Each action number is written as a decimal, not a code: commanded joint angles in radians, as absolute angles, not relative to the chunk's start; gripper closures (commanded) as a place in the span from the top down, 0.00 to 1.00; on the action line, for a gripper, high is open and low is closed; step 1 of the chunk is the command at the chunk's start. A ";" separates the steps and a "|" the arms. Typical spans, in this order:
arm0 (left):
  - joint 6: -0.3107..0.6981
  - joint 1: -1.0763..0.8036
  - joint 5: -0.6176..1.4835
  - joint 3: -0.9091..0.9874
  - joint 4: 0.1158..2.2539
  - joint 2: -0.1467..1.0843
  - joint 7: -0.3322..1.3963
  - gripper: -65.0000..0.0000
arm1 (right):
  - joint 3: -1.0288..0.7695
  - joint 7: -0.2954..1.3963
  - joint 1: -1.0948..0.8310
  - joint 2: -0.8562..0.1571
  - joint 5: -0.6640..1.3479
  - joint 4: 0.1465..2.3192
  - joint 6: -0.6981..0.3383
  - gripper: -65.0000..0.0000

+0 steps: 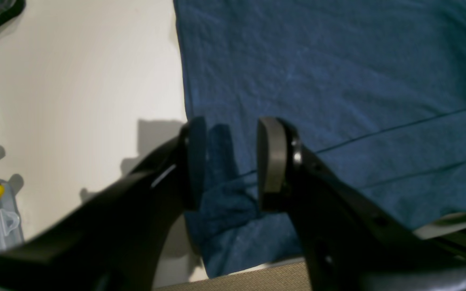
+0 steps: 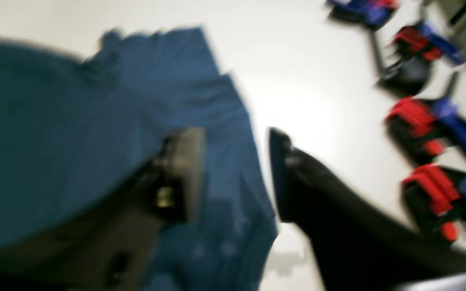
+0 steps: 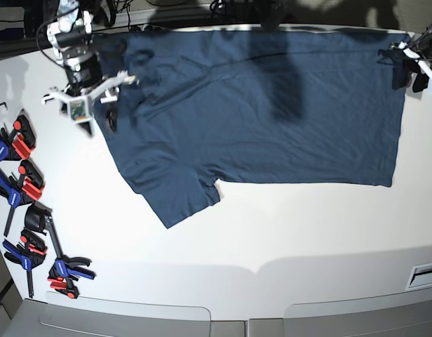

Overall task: Fold the T-shirt properly
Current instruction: 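Move the right gripper down the shirt side toward the hem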

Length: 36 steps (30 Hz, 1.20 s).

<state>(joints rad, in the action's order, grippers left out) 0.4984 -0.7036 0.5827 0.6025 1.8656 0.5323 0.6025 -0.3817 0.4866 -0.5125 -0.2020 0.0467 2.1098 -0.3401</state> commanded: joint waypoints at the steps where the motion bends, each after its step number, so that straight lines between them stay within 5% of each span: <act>1: 0.497 -0.707 0.592 0.614 1.880 0.549 0.583 0.30 | -0.387 0.463 -0.489 -0.216 0.042 2.109 -0.317 0.46; 8: 0.498 -0.707 0.591 0.614 1.880 0.549 0.583 0.30 | -0.387 0.456 -0.282 -0.301 0.120 1.792 -0.372 0.56; 18: 0.497 -0.707 0.592 0.614 1.880 0.549 0.583 0.30 | -0.385 0.517 0.128 -0.365 0.465 1.097 -0.669 0.58; 24: 0.497 -0.707 0.592 0.614 1.880 0.549 0.583 0.30 | -0.332 0.560 0.315 -0.363 0.490 0.780 -0.682 0.58; 30: 0.497 -0.707 0.592 0.614 1.880 0.549 0.582 0.30 | -0.220 0.640 0.334 -0.357 0.491 0.730 -0.681 0.58; 32: 0.497 -0.706 0.592 0.614 1.880 0.549 0.577 0.30 | -0.193 0.672 0.335 -0.358 0.490 0.731 -0.681 0.53; 36: 0.497 -0.706 0.592 0.614 1.880 0.549 0.550 0.30 | -0.183 0.690 0.335 -0.358 0.490 0.731 -0.681 0.24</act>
<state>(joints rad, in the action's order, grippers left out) 0.4988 -0.7033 0.5823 0.6025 1.8656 0.5323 0.5724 -0.1860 0.6292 0.3351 -0.3519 0.5301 0.7330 -0.6926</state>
